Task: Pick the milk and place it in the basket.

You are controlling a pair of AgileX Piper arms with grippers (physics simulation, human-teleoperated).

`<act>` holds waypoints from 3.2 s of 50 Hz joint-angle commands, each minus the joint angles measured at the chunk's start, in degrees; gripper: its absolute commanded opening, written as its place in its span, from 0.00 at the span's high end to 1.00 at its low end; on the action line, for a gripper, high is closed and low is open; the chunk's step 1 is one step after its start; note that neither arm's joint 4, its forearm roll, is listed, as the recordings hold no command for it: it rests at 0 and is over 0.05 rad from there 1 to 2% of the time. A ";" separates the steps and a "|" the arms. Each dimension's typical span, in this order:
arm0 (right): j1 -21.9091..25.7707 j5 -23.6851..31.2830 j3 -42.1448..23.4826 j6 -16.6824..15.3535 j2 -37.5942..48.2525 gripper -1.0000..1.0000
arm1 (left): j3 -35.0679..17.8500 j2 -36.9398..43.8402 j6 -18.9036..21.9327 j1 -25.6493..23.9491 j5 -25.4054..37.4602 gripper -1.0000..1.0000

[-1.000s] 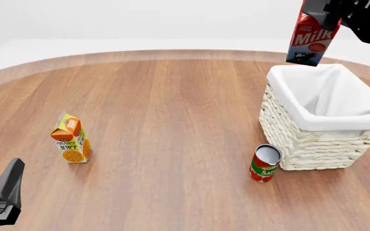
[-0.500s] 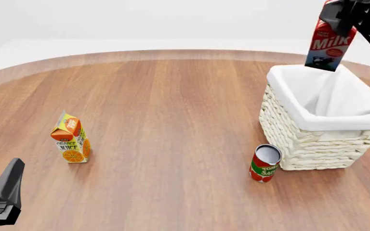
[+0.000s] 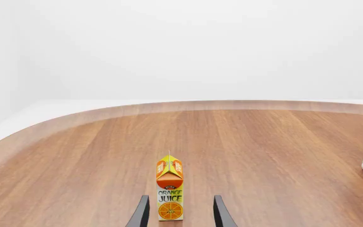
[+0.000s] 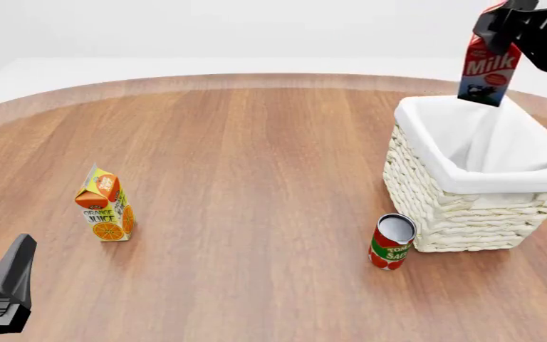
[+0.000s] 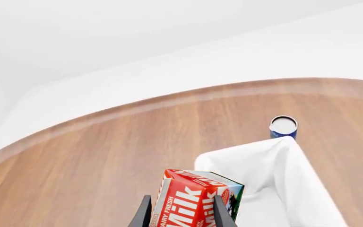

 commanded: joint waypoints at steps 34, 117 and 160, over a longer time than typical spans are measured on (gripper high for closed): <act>-5.73 -4.51 -3.95 2.34 10.65 1.00 | 0.00 0.00 0.00 0.00 0.00 0.00; -6.98 -14.21 6.16 4.70 18.02 1.00 | 0.00 0.00 0.00 0.00 0.00 0.00; -9.25 -17.25 7.82 4.53 22.90 1.00 | 0.00 0.00 0.00 0.00 0.00 0.00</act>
